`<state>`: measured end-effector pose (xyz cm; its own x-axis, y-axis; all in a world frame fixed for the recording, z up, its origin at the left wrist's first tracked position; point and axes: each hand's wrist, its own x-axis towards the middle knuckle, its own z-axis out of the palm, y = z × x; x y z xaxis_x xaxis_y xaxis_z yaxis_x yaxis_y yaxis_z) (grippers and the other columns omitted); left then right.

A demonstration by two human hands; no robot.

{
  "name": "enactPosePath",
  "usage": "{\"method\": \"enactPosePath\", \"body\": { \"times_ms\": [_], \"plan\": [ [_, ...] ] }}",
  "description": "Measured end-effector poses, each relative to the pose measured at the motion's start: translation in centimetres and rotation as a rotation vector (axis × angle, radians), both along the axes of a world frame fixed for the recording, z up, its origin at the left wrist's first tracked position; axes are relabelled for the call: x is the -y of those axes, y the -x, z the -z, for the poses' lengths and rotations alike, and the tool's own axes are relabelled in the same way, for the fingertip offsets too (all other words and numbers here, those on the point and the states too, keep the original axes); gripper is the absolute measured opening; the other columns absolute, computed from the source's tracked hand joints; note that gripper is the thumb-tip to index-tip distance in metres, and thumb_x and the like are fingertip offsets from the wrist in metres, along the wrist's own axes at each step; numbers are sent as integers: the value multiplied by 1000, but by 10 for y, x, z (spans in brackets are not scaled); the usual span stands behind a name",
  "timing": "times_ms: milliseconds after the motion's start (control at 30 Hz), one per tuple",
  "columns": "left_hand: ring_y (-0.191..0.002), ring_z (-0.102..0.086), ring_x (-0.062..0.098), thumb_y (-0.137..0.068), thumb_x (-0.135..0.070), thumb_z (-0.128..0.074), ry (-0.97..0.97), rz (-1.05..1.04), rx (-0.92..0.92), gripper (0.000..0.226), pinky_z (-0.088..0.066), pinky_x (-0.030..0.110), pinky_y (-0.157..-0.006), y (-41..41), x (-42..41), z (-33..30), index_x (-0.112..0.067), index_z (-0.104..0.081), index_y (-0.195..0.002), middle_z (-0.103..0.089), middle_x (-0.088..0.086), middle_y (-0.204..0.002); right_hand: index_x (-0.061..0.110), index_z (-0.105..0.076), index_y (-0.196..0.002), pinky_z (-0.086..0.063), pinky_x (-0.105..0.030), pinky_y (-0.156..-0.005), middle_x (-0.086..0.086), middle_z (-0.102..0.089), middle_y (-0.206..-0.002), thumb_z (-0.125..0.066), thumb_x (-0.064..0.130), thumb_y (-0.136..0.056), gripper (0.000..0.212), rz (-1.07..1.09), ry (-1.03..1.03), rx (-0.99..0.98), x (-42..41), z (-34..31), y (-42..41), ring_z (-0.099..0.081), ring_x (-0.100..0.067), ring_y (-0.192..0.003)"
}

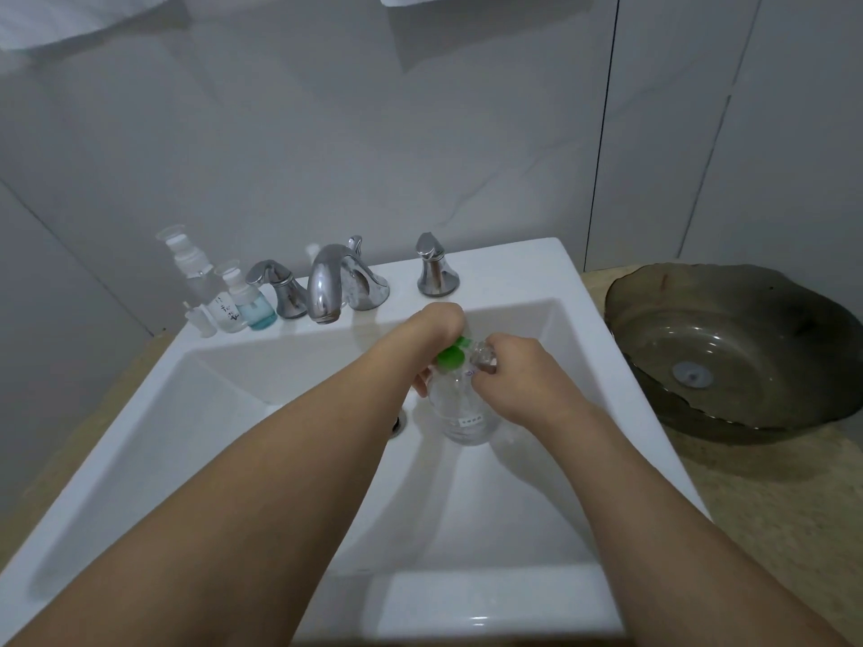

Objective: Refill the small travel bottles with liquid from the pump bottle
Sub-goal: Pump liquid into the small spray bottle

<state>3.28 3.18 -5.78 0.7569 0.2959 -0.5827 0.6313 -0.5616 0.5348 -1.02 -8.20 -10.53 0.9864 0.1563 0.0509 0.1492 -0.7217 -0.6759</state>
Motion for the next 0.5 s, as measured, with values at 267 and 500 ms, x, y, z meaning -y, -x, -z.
{"method": "enactPosePath", "body": {
  "times_ms": [267,500],
  "plan": [
    [-80,-66,40,-95,-40,-45,85,85,-93,42,-58,50,-69,-6,-5,-20,-1,-59,-96,-69,20,-93,15,-59,-95,-45,-31,-65,-2,-61,-88,-55,23,-85,13,20,-50,51,1,-7,2,-57,-25,-78],
    [-89,-67,48,-94,-26,-40,56,67,-79,35,-59,61,-85,-2,-1,-14,1,-62,-91,-69,22,-104,15,-59,-93,-40,-29,-63,-1,-59,-88,-57,21,-84,12,27,-42,32,3,-6,0,-57,-25,-81]
  ]
}}
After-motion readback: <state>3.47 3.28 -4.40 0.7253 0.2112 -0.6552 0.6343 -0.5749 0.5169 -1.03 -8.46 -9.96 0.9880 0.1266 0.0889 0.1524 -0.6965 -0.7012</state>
